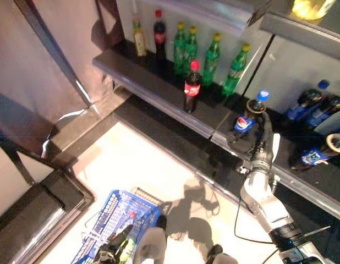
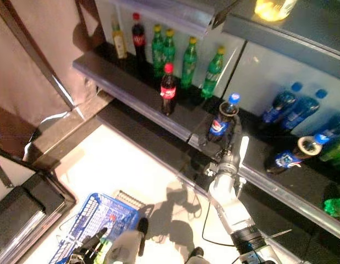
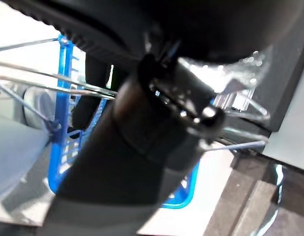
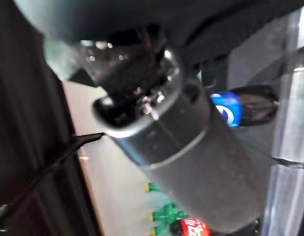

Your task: Pick up the drink and place into the basket.

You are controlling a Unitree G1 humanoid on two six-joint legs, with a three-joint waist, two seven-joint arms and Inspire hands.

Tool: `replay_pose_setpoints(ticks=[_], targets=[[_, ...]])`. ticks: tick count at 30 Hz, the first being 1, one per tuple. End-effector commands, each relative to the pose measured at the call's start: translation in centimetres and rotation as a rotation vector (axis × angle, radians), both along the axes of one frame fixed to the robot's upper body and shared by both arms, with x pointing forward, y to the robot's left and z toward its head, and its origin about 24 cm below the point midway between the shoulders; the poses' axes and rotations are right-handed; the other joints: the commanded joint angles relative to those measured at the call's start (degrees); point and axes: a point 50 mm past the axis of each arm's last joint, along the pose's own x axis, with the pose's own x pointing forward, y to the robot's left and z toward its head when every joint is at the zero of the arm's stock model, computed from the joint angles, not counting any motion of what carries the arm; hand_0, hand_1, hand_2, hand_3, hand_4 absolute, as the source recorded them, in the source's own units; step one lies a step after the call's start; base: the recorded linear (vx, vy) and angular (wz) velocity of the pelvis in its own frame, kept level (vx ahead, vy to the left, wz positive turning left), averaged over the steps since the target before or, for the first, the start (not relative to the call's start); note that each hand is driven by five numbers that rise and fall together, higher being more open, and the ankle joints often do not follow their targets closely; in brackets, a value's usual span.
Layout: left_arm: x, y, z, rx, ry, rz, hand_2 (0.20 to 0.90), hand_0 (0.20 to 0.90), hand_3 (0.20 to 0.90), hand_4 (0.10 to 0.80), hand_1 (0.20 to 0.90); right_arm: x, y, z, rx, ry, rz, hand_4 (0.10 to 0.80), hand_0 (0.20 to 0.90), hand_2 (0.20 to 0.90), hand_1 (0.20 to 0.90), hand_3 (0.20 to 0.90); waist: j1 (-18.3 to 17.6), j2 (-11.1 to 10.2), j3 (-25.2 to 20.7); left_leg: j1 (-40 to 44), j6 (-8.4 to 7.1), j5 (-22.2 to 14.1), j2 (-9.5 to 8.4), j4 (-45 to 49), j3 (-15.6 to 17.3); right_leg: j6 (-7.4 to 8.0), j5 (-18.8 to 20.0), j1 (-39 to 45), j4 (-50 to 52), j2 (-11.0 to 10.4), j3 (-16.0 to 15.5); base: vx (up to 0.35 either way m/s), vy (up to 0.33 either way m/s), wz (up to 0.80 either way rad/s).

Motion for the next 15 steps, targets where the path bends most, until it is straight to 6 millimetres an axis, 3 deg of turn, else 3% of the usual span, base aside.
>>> replay_pose_setpoints(ticks=[1,9,15], targets=[[2.9,-2.0,1.6,-0.034,-0.216,-0.165,0.3,0.3,0.2,0.1,0.3,1.5,0.8,7.1,0.008,-0.329,-0.03,0.8,0.9,0.9,0.9,0.9,-0.25,0.92,0.97,-3.21,-0.74,-1.77,-0.3,5.09,-0.81,-2.58,-0.55,-2.59,5.3,0.16,1.1,-0.16,0.027,-0.01],[5.0,-2.9,2.7,-0.064,-0.322,-0.188,0.3,0.3,0.2,0.1,0.3,2.6,0.3,10.6,0.046,-0.465,-0.126,0.8,0.9,0.9,0.9,0.9,-0.38,2.48,7.2,-8.16,-0.05,-1.54,-1.32,8.09,-1.49,-3.5,-0.77,-7.85,8.93,-0.07,2.41,-0.079,0.015,-0.07],[6.4,-3.2,3.6,-0.072,-0.385,-0.198,0.3,0.3,0.2,0.1,0.3,3.0,-0.1,13.0,0.075,-0.542,-0.166,0.8,0.9,0.9,0.9,0.9,-0.67,2.96,8.94,-10.61,0.61,-0.96,-1.56,7.71,-1.22,-3.59,-0.32,-11.45,9.38,0.36,3.57,-0.058,-0.001,-0.14]])
